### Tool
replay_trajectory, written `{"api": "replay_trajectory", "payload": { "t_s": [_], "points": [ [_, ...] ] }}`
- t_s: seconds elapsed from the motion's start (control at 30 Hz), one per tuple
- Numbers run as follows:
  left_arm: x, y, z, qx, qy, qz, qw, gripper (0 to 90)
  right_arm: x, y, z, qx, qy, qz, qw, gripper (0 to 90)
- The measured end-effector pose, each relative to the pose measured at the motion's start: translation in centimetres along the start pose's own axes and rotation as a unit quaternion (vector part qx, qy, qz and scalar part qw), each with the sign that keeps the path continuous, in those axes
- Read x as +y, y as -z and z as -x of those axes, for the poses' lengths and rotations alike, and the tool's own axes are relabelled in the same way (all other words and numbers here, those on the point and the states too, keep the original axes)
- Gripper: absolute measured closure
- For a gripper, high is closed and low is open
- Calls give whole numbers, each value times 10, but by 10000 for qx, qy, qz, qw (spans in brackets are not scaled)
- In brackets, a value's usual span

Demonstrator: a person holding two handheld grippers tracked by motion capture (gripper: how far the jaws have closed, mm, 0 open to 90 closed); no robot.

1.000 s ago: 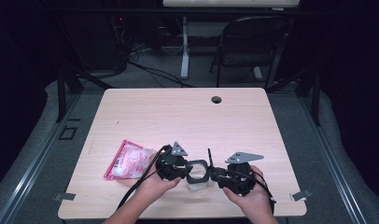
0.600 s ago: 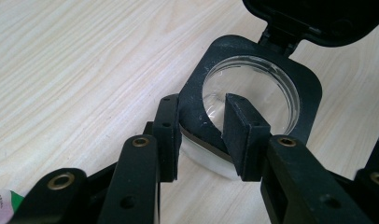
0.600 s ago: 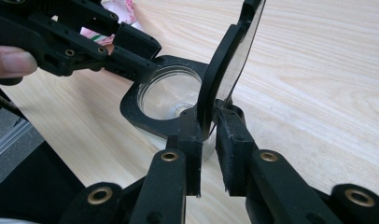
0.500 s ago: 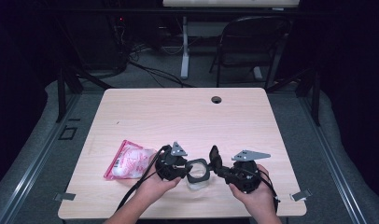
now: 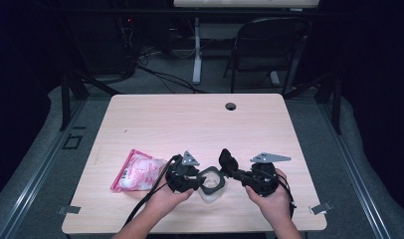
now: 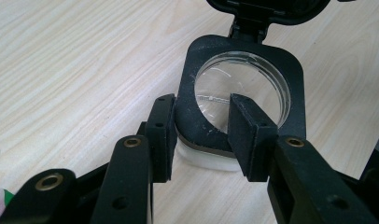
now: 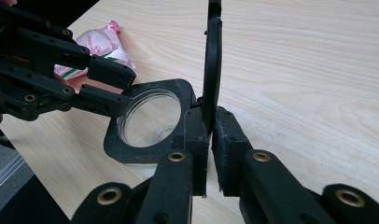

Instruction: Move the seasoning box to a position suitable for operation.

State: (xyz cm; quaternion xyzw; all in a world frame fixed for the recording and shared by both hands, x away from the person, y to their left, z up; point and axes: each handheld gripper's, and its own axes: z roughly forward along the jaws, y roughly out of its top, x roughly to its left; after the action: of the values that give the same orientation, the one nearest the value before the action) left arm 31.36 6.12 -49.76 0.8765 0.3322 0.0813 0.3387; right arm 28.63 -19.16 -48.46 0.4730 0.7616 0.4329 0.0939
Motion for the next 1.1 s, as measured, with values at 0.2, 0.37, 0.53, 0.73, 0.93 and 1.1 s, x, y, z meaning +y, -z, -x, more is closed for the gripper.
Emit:
{"api": "replay_trajectory", "payload": {
  "t_s": [0.2, 0.37, 0.53, 0.73, 0.93, 1.1],
  "points": [
    [0, 3, -2, -66, 50, -34, 10000, 575, 0, 3, 0, 30, -8, -234, 9997, 774],
    [-5, 21, -5, -38, -23, 73, 10000, 573, 1, 8, -7, 14, 100, -416, 9991, 710],
    [-18, 54, -16, -14, 48, 358, 9993, 594, 2, 13, -16, -40, 223, -616, 9978, 680],
    [-40, 96, -38, 212, 248, 617, 9976, 528, 4, 21, -28, -2, 409, -629, 9972, 667],
    [-64, 114, -58, 436, 550, 659, 9954, 446, 6, 26, -35, 98, 446, -507, 9977, 646],
    [-79, 107, -64, 473, 637, 507, 9956, 378, 6, 24, -36, 138, 507, -522, 9973, 630]
  ]
}}
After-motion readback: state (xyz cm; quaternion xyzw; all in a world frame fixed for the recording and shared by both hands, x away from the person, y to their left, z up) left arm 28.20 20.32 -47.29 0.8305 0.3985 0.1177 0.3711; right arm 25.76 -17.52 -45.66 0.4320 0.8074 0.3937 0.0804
